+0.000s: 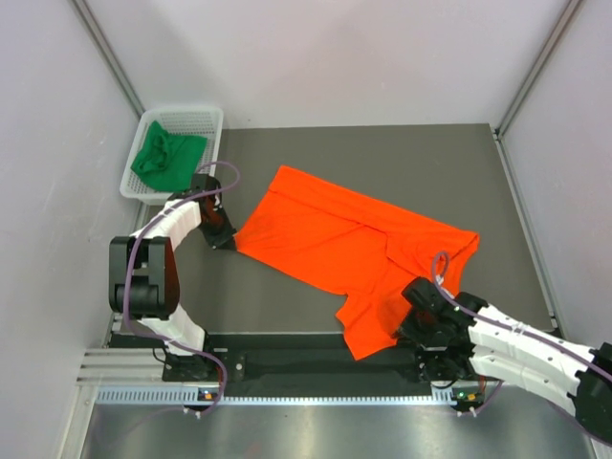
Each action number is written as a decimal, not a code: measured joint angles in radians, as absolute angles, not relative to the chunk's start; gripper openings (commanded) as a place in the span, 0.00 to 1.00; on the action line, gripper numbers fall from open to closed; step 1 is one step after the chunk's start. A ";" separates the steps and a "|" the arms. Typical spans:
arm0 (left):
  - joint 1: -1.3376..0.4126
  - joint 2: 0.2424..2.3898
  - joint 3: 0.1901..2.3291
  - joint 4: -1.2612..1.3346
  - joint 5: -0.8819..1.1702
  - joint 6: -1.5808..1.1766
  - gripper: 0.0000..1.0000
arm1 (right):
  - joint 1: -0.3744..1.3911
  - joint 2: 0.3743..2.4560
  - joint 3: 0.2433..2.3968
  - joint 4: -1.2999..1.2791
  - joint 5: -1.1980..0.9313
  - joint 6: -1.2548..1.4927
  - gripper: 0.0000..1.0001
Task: Fold and stack the t-shirts
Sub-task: Fold the tshirt
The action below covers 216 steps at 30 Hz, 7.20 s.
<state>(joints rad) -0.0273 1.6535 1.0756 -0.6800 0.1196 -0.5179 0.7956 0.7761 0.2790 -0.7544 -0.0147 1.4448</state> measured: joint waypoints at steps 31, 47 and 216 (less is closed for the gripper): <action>-0.115 1.695 1.327 -0.708 0.114 -0.533 0.00 | 0.097 0.989 0.697 -1.041 -0.037 0.830 0.00; -0.142 2.048 1.703 -0.739 0.127 -0.547 0.00 | -0.107 1.312 0.900 -0.939 -0.182 0.524 0.00; -0.808 2.238 1.642 -0.374 0.621 -0.678 0.14 | -0.044 1.165 0.511 -0.651 -0.251 0.605 0.02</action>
